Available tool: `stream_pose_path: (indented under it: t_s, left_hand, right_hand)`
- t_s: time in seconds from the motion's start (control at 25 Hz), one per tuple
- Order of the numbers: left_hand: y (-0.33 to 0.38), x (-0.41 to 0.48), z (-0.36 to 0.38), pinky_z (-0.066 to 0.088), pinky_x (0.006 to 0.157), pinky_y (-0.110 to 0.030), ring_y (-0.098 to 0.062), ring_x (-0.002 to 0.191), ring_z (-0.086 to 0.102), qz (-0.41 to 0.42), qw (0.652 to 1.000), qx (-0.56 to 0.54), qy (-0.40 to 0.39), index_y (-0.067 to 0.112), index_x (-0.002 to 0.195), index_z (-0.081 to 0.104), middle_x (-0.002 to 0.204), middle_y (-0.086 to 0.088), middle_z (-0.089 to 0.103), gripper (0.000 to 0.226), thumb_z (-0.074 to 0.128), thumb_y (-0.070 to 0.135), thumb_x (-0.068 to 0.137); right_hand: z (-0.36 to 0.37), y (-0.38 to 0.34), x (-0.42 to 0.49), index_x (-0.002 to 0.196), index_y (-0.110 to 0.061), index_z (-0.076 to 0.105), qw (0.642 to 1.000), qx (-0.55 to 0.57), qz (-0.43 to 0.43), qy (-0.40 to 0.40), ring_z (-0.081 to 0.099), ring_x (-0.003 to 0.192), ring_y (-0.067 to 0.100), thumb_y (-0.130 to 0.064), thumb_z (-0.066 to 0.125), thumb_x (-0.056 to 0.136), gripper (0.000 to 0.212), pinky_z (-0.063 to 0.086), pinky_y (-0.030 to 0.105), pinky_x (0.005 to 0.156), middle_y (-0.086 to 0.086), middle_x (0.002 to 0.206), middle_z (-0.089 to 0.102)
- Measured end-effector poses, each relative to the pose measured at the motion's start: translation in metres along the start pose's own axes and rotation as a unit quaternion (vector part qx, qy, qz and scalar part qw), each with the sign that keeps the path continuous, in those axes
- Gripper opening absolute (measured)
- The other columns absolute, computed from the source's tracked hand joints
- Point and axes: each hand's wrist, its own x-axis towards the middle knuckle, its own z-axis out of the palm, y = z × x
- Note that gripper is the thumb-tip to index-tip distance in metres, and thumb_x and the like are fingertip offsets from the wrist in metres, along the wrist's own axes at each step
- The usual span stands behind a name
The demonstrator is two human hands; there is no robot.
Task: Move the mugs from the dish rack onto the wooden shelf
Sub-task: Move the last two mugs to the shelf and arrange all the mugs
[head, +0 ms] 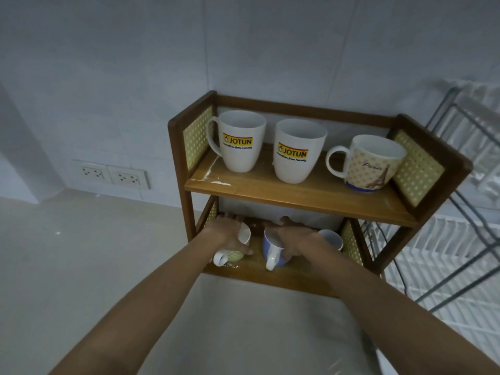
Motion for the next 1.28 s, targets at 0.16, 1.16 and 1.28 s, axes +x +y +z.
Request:
stream_pose_path:
  t_s: [0.16,1.16,1.28]
  left_hand:
    - [0.000,0.002,-0.004,0.049,0.095,-0.035,-0.028,0.121,0.053,0.021,0.999,0.048,0.002,0.017,0.141,0.037,0.140,-0.010,0.049,0.083,0.077,0.041,0.072]
    - [0.051,0.023,-0.001,0.033,0.109,-0.043,-0.026,0.139,0.033,0.116,0.992,-0.029,0.037,0.026,0.147,0.024,0.155,-0.003,0.032,0.090,0.058,0.069,0.075]
    - [0.081,0.027,0.009,0.047,0.094,-0.040,-0.028,0.123,0.051,0.108,0.992,0.007,0.063,0.016,0.141,0.034,0.140,-0.007,0.050,0.092,0.063,0.068,0.071]
  right_hand:
    - [0.003,0.005,-0.001,0.146,-0.026,0.018,0.998,-0.005,0.060,0.019,0.043,0.125,0.036,-0.048,0.076,0.069,0.099,0.046,0.044,0.098,0.017,0.141,0.037]
    - [0.002,0.078,-0.025,0.123,-0.018,0.055,0.972,0.101,0.208,-0.047,0.055,0.111,0.027,-0.048,0.068,0.077,0.057,0.054,0.038,0.088,0.007,0.127,0.055]
    - [0.006,0.078,-0.032,0.125,-0.017,0.052,0.982,0.119,0.143,-0.042,0.058,0.102,0.026,-0.026,0.072,0.078,0.052,0.055,0.034,0.074,0.010,0.120,0.055]
